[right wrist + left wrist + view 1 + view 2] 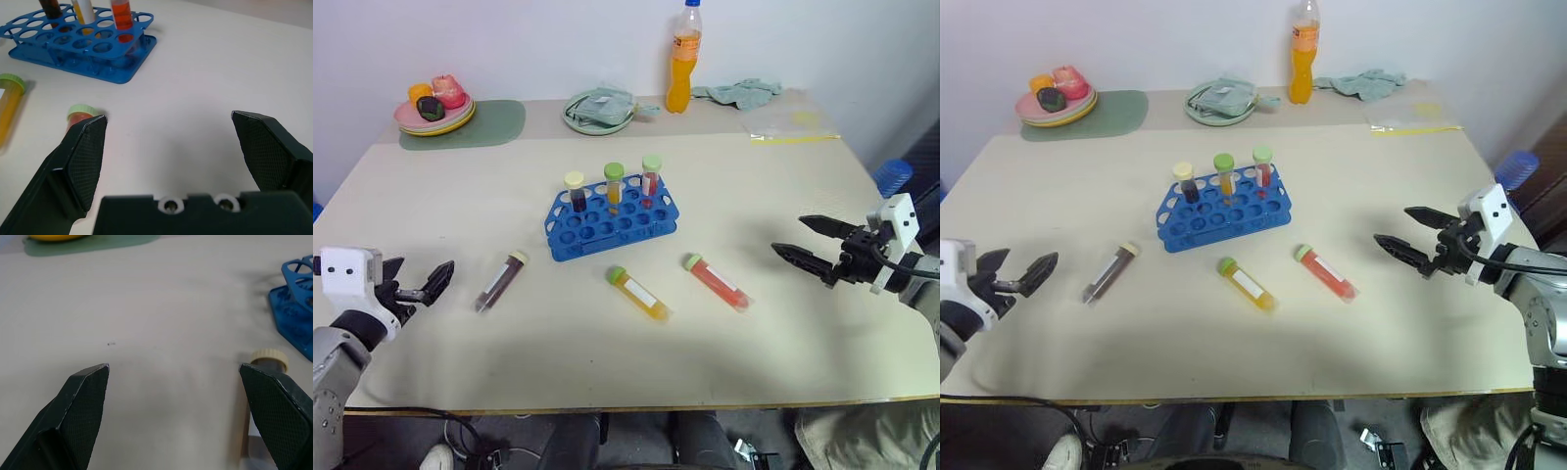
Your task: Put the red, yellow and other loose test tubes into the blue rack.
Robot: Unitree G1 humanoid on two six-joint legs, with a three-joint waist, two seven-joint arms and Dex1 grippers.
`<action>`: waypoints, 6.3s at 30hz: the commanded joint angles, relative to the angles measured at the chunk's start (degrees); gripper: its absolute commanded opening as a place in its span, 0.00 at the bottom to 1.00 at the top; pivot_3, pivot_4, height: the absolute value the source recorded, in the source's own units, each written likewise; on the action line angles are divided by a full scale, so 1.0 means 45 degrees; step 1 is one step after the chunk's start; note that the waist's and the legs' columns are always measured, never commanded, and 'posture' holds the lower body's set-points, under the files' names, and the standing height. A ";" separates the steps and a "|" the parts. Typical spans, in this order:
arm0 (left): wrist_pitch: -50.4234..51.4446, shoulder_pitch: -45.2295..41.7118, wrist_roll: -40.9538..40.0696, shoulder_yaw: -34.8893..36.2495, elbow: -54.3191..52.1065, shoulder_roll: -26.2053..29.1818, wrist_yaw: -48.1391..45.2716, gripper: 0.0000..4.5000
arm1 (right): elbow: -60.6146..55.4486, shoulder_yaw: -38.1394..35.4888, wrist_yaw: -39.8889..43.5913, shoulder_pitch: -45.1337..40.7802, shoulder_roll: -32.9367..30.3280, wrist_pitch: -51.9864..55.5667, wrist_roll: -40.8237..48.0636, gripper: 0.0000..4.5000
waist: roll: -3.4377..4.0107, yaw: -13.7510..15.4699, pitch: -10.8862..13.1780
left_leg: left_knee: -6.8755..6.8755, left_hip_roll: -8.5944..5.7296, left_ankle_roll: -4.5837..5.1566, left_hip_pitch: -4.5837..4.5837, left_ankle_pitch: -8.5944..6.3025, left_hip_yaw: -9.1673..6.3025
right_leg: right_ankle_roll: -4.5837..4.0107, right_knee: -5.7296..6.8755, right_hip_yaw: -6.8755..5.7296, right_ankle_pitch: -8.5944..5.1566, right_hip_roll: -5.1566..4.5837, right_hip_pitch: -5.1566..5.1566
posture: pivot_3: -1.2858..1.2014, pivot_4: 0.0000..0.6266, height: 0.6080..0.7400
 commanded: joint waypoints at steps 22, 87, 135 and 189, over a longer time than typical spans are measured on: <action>-0.1064 -0.1900 -0.0134 -0.3348 -0.0809 0.1013 -0.2215 0.97 | -0.3960 0.3011 -0.2662 -0.2586 -0.0869 0.4129 -0.1221 1.00 | 0.0002 -0.0022 0.0000 | -0.0011 0.0027 0.0007 -0.0007 -0.0005 0.0087 | -0.0008 0.0015 0.0097 0.0005 0.0023 -0.0067 | 0.52 0.24 1.00; -0.2725 -0.2551 -0.0154 -0.6668 -0.0273 -0.0900 -0.3398 1.00 | 0.1887 0.5254 -0.9049 -0.4947 1.0312 -0.5934 -0.3932 0.15 | 0.0000 -0.0178 -0.0007 | 0.0040 0.0091 -0.0091 -0.0128 0.0062 0.0119 | -0.0006 0.0109 0.0228 0.0118 0.0180 -0.0270 | 0.52 0.24 1.00; -0.2900 -0.1993 0.0138 -0.5844 0.0133 0.0393 -0.4120 1.00 | -0.5890 0.3725 -0.6432 -0.2733 0.3976 0.4532 -0.0238 0.99 | 0.0015 -0.0318 -0.0004 | 0.0034 0.0102 -0.0047 -0.0095 0.0036 0.0118 | -0.0019 0.0148 0.0266 0.0117 0.0184 -0.0270 | 0.52 0.24 1.00; -0.4057 -0.0310 0.1366 -0.6420 0.0428 0.1708 -0.6480 1.00 | 0.3064 1.0980 -0.8671 -1.2219 0.5767 1.4264 0.6827 0.14 | 0.0010 -0.0440 -0.0007 | 0.0021 0.0110 -0.0023 -0.0127 0.0022 0.0121 | -0.0027 0.0132 0.0258 0.0114 0.0183 -0.0312 | 0.52 0.24 1.00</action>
